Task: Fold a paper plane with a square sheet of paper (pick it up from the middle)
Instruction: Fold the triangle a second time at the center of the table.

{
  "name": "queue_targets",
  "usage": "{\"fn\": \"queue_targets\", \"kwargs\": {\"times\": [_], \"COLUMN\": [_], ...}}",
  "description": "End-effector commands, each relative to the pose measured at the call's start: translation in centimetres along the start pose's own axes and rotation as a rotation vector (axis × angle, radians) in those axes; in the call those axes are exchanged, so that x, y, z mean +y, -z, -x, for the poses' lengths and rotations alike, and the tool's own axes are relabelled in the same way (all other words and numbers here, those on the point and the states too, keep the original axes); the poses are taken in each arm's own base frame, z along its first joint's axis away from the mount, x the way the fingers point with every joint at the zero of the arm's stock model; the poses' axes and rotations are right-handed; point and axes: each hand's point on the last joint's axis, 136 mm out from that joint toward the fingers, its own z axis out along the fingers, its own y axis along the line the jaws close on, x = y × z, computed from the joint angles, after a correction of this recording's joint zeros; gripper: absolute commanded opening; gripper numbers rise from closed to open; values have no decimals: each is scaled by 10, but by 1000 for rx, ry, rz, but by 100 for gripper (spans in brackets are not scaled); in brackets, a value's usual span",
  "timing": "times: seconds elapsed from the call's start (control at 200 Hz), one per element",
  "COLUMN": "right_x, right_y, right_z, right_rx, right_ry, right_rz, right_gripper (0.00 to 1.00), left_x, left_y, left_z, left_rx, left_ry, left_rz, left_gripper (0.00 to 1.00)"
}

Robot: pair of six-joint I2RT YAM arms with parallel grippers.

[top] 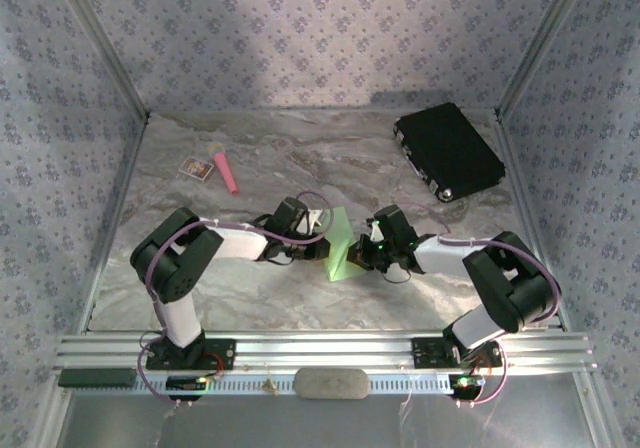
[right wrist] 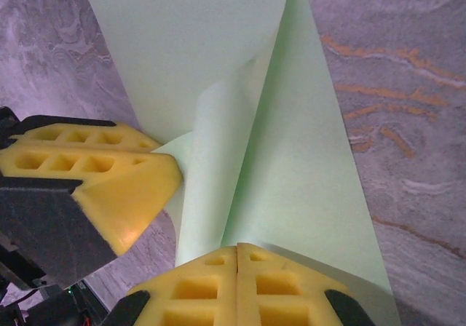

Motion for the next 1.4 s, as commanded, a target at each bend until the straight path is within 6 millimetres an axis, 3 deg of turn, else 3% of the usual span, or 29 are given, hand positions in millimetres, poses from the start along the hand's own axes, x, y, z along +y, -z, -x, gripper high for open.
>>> {"fn": "queue_targets", "kwargs": {"times": [0.0, 0.205, 0.69, 1.394], "right_x": [-21, -33, -28, -29], "right_y": [-6, -5, -6, -7], "right_z": [-6, -13, -13, -13], "right_rx": [26, 32, 36, 39], "right_ry": [-13, -23, -13, -16], "right_rz": [-105, -137, -121, -121], "right_gripper": [0, 0, 0, 0], "left_x": [-9, -11, -1, -11], "left_y": [7, 14, 12, 8], "left_z": [4, 14, 10, 20], "left_rx": [-12, -59, -39, -47], "left_ry": [-12, -59, -80, -132], "left_rz": [-9, 13, 58, 21], "left_gripper": [0, 0, 0, 0]}}
